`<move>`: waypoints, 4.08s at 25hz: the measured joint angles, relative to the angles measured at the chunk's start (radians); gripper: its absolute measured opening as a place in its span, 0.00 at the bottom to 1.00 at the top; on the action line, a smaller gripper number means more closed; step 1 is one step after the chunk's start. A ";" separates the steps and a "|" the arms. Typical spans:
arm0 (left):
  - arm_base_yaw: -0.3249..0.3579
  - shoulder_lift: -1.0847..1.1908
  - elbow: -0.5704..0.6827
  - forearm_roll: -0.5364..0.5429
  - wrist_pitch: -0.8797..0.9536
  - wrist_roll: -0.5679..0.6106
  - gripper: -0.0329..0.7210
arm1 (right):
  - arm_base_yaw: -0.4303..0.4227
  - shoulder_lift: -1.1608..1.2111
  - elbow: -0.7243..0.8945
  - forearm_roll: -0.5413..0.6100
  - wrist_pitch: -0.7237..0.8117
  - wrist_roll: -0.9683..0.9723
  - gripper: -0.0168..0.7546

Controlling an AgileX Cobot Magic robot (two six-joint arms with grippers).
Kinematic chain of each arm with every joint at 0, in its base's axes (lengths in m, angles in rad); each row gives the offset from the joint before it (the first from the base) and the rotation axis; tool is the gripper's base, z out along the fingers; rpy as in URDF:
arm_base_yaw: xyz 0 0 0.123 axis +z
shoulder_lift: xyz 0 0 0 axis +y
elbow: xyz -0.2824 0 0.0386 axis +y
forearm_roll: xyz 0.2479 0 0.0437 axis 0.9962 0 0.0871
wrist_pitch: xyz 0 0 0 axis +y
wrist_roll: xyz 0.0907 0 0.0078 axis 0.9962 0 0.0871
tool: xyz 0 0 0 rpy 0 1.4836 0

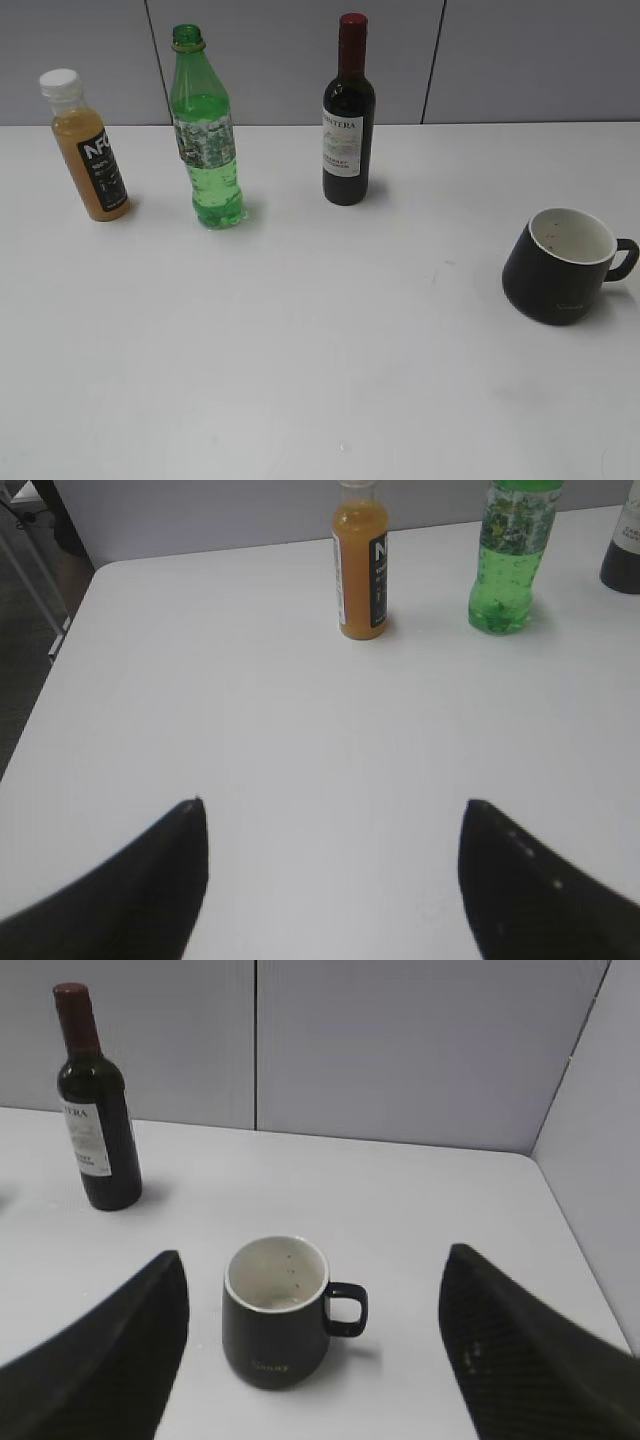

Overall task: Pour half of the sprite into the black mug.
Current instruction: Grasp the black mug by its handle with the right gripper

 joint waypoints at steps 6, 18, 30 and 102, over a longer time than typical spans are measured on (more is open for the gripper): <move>0.000 0.000 0.000 -0.001 0.000 0.000 0.83 | 0.000 0.172 0.070 -0.001 -0.283 0.001 0.79; 0.000 0.000 0.000 -0.001 0.000 -0.003 0.83 | 0.000 0.405 0.302 -0.003 -0.671 0.000 0.79; 0.000 0.000 0.000 -0.002 0.000 -0.003 0.83 | 0.000 0.897 0.375 0.050 -1.191 -0.005 0.79; 0.000 0.000 0.000 -0.003 0.000 -0.003 0.83 | -0.415 1.593 0.269 -0.378 -1.694 0.051 0.76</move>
